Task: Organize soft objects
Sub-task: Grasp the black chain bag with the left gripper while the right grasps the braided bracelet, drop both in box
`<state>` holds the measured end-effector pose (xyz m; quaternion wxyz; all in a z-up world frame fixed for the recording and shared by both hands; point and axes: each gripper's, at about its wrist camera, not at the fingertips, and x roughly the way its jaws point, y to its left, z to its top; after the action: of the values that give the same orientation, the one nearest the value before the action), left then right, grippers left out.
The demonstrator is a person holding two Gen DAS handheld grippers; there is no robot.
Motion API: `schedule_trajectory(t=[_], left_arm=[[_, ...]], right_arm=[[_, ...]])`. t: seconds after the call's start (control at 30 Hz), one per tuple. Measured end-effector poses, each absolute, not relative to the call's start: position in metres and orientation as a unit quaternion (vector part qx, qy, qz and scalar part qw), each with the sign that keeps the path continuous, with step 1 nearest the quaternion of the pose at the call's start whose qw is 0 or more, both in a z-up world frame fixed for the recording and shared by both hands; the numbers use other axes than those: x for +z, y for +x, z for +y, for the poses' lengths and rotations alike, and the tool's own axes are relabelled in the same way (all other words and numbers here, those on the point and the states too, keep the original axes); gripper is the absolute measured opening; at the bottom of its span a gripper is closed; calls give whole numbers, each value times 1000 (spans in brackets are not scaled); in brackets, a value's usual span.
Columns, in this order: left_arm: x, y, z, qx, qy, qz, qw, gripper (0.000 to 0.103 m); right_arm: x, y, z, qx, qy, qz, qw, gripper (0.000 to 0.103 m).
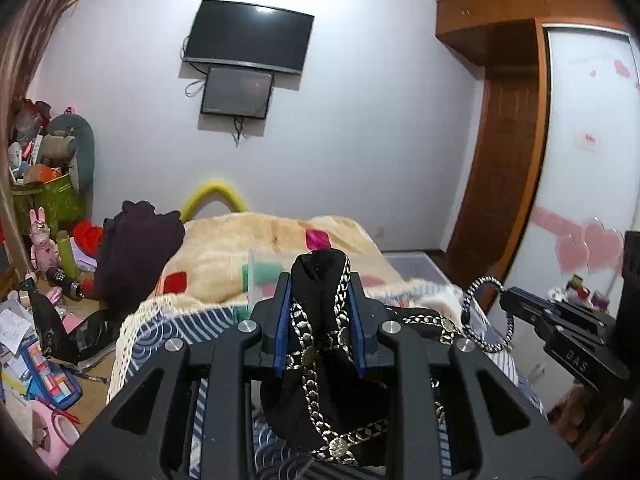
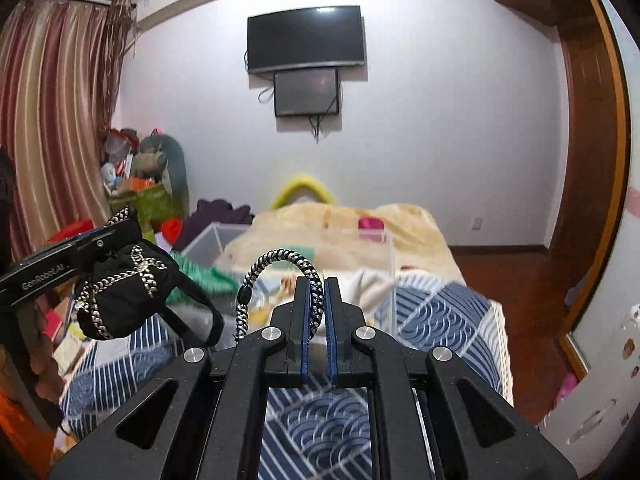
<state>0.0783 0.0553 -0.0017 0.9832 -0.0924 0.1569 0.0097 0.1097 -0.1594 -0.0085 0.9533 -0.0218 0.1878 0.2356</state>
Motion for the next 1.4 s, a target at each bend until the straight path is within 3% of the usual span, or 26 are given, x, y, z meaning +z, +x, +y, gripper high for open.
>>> schedule_trajectory(t=[0.27, 0.57, 0.73, 0.83, 0.9, 1.0, 1.13, 1.3, 1.4], left_arm=[[-12, 122, 62, 50, -98, 176, 978, 25], [-40, 161, 61, 66, -96, 218, 969, 29], [-42, 164, 45, 75, -41, 221, 972, 38], [-39, 165, 48, 66, -44, 226, 971, 52], [-34, 161, 49, 55, -53, 225, 971, 64], [-24, 155, 46, 49, -50, 211, 975, 66], [-8, 140, 42, 41, -44, 192, 980, 68], [6, 110, 38, 15, -54, 166, 984, 76], [8, 94, 34, -6, -61, 164, 985, 76]], right_arm=[[-10, 133, -140, 221, -22, 186, 957, 6], [-40, 157, -127, 215, -33, 242, 946, 6], [-46, 156, -128, 217, -42, 255, 942, 6], [-41, 154, -131, 218, -42, 253, 942, 7], [-38, 152, -134, 218, -39, 250, 943, 12], [-29, 146, -142, 217, -32, 236, 947, 22], [-17, 135, -149, 221, -27, 214, 951, 28], [2, 107, -158, 229, -24, 172, 958, 50], [9, 93, -163, 237, -25, 154, 959, 53]])
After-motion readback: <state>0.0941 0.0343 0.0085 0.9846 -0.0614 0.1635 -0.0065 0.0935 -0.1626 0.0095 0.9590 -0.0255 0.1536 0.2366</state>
